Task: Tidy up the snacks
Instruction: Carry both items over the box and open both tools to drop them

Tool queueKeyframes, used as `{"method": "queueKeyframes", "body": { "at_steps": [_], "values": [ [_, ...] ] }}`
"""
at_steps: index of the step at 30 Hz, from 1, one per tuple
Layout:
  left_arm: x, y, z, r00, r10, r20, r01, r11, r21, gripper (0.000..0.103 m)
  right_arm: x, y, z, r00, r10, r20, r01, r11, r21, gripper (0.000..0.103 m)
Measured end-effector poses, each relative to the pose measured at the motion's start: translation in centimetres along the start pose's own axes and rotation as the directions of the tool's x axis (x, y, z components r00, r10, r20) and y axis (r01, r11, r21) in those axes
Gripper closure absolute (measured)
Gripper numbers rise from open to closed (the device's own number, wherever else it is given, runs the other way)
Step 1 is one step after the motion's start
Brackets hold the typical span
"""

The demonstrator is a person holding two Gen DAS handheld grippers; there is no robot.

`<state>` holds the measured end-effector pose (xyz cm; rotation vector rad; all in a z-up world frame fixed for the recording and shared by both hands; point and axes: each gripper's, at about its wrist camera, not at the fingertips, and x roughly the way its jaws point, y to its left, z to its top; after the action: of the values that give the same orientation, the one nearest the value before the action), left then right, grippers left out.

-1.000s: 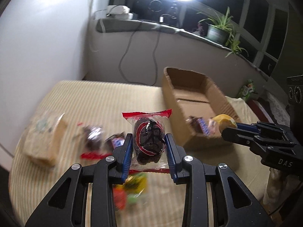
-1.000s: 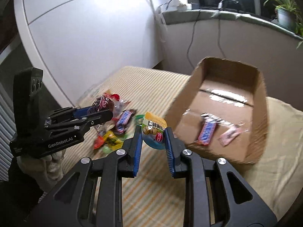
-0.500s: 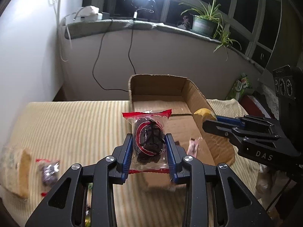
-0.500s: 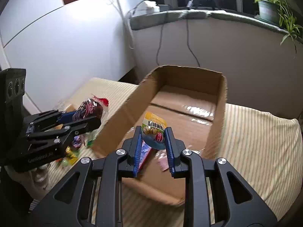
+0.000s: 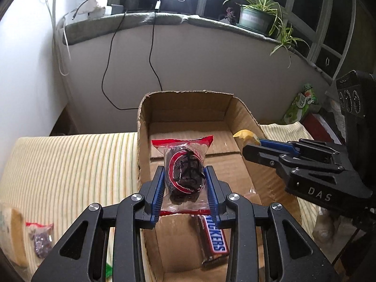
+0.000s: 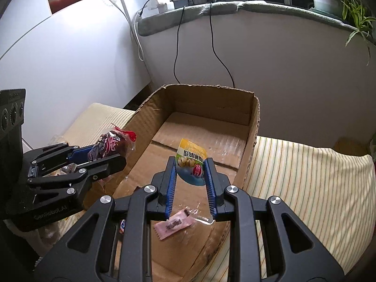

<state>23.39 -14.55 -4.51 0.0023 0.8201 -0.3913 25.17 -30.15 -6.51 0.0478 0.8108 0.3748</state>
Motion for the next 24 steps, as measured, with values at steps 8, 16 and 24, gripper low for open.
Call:
{"method": "queueKeyframes", "body": {
  "at_steps": [8,16,24],
  "values": [
    [0.6,0.0,0.1,1.0,-0.008,-0.014,0.009,1.0,0.007,0.071,1.1,0.0,0.4,1.0,-0.017,-0.015,0.017,1.0,0.001,0.078],
    [0.3,0.0,0.2,1.0,-0.01,-0.007,0.01,1.0,0.013,0.07,0.8,0.7,0.6,0.999,-0.044,-0.006,0.044,0.999,0.001,0.053],
    [-1.3,0.7,-0.1,1.0,-0.019,0.018,0.019,1.0,-0.002,0.07,-0.6,1.4,0.6,0.997,-0.072,0.026,0.072,0.997,0.005,0.034]
  ]
}}
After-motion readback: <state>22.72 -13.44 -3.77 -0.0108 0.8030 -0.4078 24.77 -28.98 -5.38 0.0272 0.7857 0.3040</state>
